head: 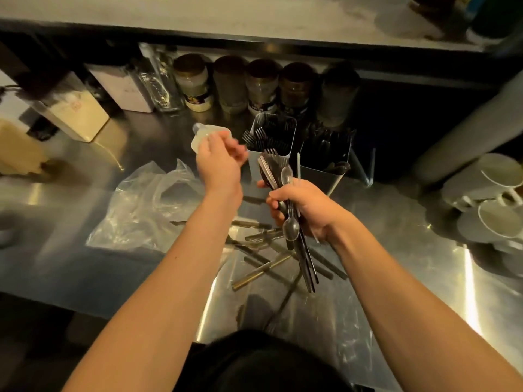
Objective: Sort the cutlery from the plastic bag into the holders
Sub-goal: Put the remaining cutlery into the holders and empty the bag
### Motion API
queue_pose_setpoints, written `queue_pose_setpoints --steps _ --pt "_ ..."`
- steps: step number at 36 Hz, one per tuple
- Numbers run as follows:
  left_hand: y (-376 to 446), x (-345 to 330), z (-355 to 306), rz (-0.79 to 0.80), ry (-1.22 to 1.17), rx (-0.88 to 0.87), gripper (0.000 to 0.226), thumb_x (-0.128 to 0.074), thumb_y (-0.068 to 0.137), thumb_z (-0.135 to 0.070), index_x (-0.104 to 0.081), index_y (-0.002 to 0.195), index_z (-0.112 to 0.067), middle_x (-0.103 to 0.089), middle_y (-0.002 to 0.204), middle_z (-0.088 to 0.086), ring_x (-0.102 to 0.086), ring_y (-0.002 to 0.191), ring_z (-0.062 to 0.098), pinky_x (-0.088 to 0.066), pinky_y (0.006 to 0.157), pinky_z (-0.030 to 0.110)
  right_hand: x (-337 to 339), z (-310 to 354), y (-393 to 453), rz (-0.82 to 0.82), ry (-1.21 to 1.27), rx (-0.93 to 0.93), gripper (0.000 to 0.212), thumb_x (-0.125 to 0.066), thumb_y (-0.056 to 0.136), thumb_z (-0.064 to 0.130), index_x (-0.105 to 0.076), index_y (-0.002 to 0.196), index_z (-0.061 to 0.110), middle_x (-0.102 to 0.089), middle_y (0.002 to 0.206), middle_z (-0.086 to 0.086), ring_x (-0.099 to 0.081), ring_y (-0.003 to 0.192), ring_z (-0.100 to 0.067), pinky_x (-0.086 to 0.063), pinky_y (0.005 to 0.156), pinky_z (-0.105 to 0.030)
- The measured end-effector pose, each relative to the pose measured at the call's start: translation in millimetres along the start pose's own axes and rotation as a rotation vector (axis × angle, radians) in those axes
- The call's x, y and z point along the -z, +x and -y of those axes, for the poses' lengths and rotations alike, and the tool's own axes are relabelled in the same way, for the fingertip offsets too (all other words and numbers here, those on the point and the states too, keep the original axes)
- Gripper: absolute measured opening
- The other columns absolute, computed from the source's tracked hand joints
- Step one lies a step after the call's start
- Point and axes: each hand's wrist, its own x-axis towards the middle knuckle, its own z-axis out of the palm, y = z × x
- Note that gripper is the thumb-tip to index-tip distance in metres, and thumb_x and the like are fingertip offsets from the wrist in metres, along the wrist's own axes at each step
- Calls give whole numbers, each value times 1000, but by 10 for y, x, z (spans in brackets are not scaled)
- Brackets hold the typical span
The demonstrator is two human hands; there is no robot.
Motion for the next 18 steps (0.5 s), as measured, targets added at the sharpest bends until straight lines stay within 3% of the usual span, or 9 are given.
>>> queue_pose_setpoints --steps 2,3,5,7,11,15,18 --pt "28 46 -36 -3 172 4 24 -41 104 -24 -55 88 -15 -41 61 -6 -37 49 8 -33 46 24 -13 -11 17 -30 28 3 28 -52 96 2 -59 123 3 -57 67 -1 -53 56 -13 -45 52 -22" --pt "5 74 -39 91 287 22 25 -45 103 -31 -54 86 -16 -39 59 -7 -35 49 7 -30 45 25 -33 -14 31 -48 43 11 25 -52 95 2 -60 119 3 -57 67 -1 -54 56 -13 -45 52 -22" --pt "-108 153 -14 363 621 -1 36 -50 100 -47 -57 90 -13 -46 64 -7 -42 54 8 -35 51 24 -60 -29 66 -75 61 31 11 -56 93 5 -62 103 4 -58 66 -2 -55 55 -14 -45 53 -24" --pt "-185 220 57 506 817 -109 31 -55 99 -43 -59 97 -12 -54 78 -6 -49 67 3 -42 62 20 -74 -37 94 -75 45 40 7 -60 91 9 -60 84 8 -59 66 -4 -56 57 -16 -46 55 -27" --pt "-171 253 67 437 878 -248 19 -52 103 -31 -54 95 -13 -51 79 -8 -46 61 -9 -38 59 7 -110 -55 129 -82 -3 92 13 -66 91 13 -64 78 11 -61 72 -5 -57 62 -17 -48 60 -28" --pt "-118 247 48 359 858 -298 18 -46 105 -27 -51 100 -11 -52 83 -7 -49 68 -7 -37 60 6 -215 -74 195 -126 -25 102 17 -65 96 21 -62 84 8 -62 71 -3 -57 61 -15 -48 61 -27" --pt "-21 247 16 273 792 -266 18 -42 106 -25 -51 104 -10 -53 86 -9 -49 76 2 -40 67 16 -299 -82 254 -169 -1 91 22 -64 97 27 -59 90 6 -63 72 -4 -58 60 -14 -49 58 -26"
